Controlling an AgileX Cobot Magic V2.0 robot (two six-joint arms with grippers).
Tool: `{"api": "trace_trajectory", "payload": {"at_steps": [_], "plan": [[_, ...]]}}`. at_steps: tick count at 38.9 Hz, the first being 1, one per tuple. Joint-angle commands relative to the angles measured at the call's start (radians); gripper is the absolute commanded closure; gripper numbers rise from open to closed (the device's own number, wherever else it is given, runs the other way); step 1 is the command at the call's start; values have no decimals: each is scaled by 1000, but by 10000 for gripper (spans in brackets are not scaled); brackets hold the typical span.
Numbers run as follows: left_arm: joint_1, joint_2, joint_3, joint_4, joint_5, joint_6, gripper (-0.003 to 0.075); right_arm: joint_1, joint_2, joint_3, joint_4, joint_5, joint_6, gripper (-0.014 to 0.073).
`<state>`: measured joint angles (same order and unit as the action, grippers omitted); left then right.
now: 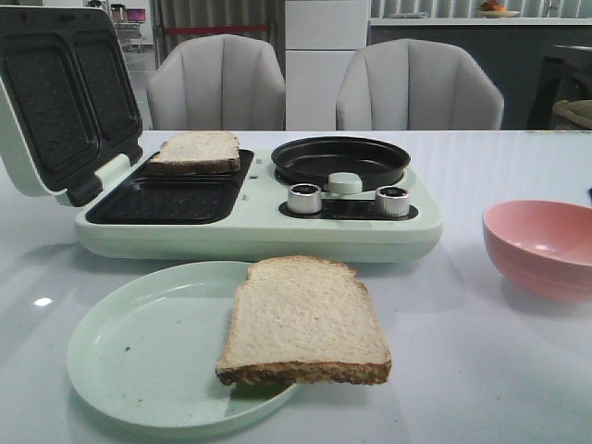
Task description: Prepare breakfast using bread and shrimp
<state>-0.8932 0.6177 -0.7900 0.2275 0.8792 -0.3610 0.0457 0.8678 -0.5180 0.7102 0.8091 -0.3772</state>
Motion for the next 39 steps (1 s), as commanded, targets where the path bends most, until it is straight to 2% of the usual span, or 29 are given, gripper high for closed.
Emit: {"api": "trace_trajectory", "payload": {"at_steps": [1,17,27,39], "plan": [[-7,0,-28,8,-101,-3,393,55,65,-21,165,-51,-68,35],[-7,0,-28,8,-107,-3,393,315,402,-51,298,-253,-71,35],[-7,0,-28,8,-107,-3,393,328,621,-168,307,-249,-72,35],[-7,0,-28,7,-107,-3,393,328,791,-295,307,-203,-88,35]]}}
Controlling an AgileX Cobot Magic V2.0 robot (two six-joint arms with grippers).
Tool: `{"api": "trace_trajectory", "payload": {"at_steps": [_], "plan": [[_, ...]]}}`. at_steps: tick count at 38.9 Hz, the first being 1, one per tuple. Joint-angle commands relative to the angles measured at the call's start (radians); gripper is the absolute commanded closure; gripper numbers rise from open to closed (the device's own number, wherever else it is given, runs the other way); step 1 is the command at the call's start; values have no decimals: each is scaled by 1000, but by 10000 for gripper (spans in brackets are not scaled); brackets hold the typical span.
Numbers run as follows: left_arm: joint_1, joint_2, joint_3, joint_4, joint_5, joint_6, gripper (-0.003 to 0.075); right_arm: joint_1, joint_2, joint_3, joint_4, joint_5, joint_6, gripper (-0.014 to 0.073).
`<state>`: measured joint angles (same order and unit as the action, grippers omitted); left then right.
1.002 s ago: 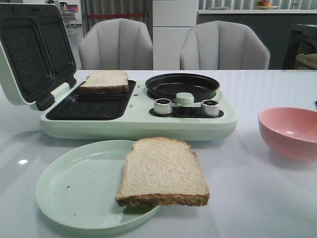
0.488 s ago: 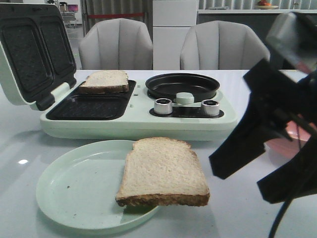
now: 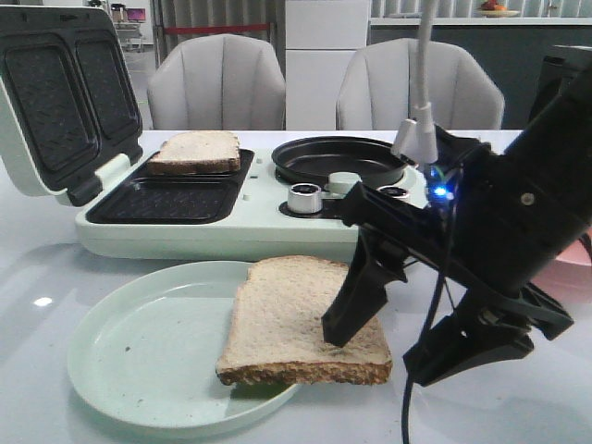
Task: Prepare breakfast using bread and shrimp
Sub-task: 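Grasp the second bread slice on the plate with the right gripper, then carry the bread over and lay it on the first slice, release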
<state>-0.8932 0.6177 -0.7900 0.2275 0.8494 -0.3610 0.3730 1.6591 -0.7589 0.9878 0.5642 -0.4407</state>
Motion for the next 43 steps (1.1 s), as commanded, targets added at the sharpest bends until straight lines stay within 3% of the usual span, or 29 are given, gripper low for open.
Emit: {"api": "trace_trajectory", "payload": {"at_steps": [1,9,20,28,43], "plan": [[-7,0,-28,7,-77,-3,393,1,9,-62,29,48,-26,35],[-7,0,-28,7,-77,-3,393,1,62,-116,30,103,-46,55],[-7,0,-28,7,-77,-3,393,1,64,-118,29,102,-49,361],[-7,0,-28,9,-77,-3,393,1,16,-118,14,102,-49,498],[-7,0,-28,9,-77,-3,393,1,-253,-153,33,108,-49,530]]}}
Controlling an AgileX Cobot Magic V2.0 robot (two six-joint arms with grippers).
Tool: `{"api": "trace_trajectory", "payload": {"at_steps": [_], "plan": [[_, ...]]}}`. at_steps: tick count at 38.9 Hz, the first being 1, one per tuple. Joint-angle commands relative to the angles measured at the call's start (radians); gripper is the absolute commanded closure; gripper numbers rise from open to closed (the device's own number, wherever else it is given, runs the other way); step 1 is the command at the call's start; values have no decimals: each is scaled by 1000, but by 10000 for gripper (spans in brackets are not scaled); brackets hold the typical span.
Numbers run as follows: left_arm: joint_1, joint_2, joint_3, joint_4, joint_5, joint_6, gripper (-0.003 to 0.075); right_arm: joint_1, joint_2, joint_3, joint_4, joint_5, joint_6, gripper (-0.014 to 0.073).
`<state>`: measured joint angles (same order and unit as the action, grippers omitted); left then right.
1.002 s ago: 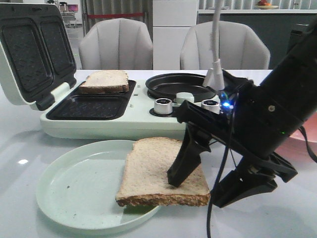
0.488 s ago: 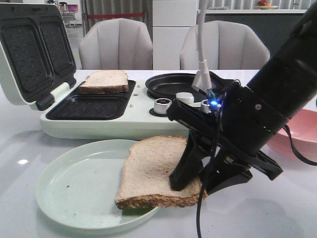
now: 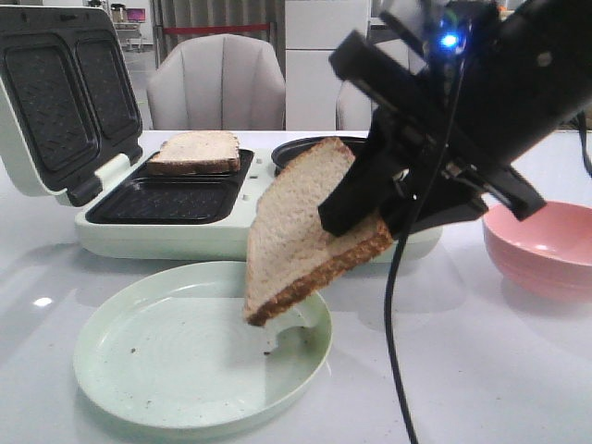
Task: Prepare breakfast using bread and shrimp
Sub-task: 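Carry the bread over and lay it on the first slice, release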
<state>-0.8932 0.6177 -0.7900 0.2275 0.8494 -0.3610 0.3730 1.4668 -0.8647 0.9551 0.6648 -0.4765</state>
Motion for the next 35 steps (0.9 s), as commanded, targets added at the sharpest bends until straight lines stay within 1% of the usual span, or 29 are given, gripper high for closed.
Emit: {"api": "trace_trajectory", "payload": {"at_steps": [1,3,6,8,12,22,26,27,29,34,35], "plan": [[-7,0,-28,9,-78,-3,393,1,-63,-65,90,7,-13,530],[-7,0,-28,9,-78,-3,393,9,-60,-95,114,-10,-19,530],[-7,0,-28,9,-78,-3,393,49,-36,-150,128,-85,-55,530],[-7,0,-28,9,-78,-3,393,78,-1,-198,133,-139,-65,530],[-7,0,-28,9,-78,-3,393,117,96,-309,134,-192,-65,530],[-7,0,-28,9,-78,-3,393,130,430,-662,161,-166,-65,527],[-7,0,-28,9,-78,-3,393,130,527,-760,181,-136,-65,517],[-7,0,-28,9,-78,-3,393,130,548,-778,181,-134,-65,500],[-7,0,-28,9,-78,-3,393,130,576,-798,182,-134,-65,426],[-7,0,-28,9,-78,-3,393,120,604,-806,171,-140,-65,104],[-7,0,-28,9,-78,-3,393,115,603,-806,169,-134,-65,57]]}}
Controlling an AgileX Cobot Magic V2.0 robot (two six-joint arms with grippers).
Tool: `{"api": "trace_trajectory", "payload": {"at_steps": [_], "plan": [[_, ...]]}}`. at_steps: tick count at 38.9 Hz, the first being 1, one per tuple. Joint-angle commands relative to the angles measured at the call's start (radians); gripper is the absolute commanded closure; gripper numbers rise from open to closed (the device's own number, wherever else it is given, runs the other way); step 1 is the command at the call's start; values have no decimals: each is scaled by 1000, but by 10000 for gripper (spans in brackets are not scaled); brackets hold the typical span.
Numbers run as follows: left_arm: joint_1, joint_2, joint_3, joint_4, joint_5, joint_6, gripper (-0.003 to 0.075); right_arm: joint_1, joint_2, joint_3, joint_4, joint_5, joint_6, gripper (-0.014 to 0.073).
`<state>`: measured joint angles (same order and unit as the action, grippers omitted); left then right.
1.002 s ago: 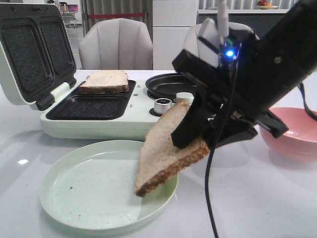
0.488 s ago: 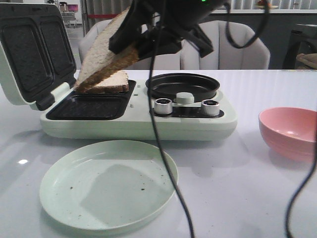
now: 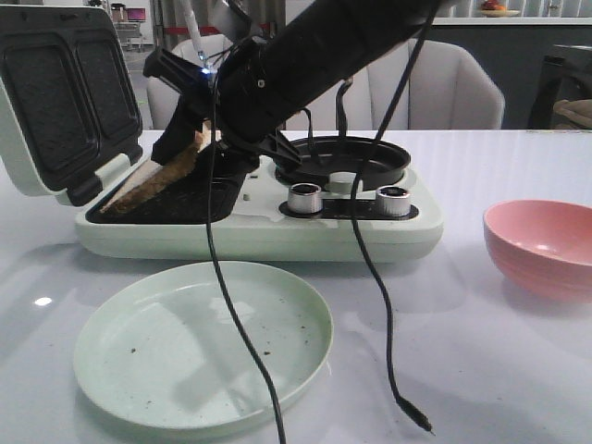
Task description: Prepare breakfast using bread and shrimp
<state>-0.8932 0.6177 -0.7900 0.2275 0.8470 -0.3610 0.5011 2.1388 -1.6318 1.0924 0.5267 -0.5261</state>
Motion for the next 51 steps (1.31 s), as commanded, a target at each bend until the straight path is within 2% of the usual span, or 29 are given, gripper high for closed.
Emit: {"api": "trace_trajectory", "payload": {"at_steps": [1,7,13,18,23,29,32,51], "plan": [[-7,0,-28,9,-76,-3,393,-20,-71,-38,32,8,-15,27],[-7,0,-28,9,-76,-3,393,-68,-104,-38,-38,109,-15,25],[-7,0,-28,9,-76,-3,393,-81,-227,-38,-253,188,11,26],[-7,0,-28,9,-76,-3,393,-81,-378,-38,-485,264,145,26],[-7,0,-28,9,-76,-3,393,-80,-530,-37,-821,446,344,26],[-7,0,-28,9,-76,-3,393,-80,-656,32,-1015,523,480,26],[-7,0,-28,9,-76,-3,393,-80,-730,99,-1052,514,502,26],[-7,0,-28,17,-76,-3,393,-80,-1227,657,-1052,318,502,26]]}}
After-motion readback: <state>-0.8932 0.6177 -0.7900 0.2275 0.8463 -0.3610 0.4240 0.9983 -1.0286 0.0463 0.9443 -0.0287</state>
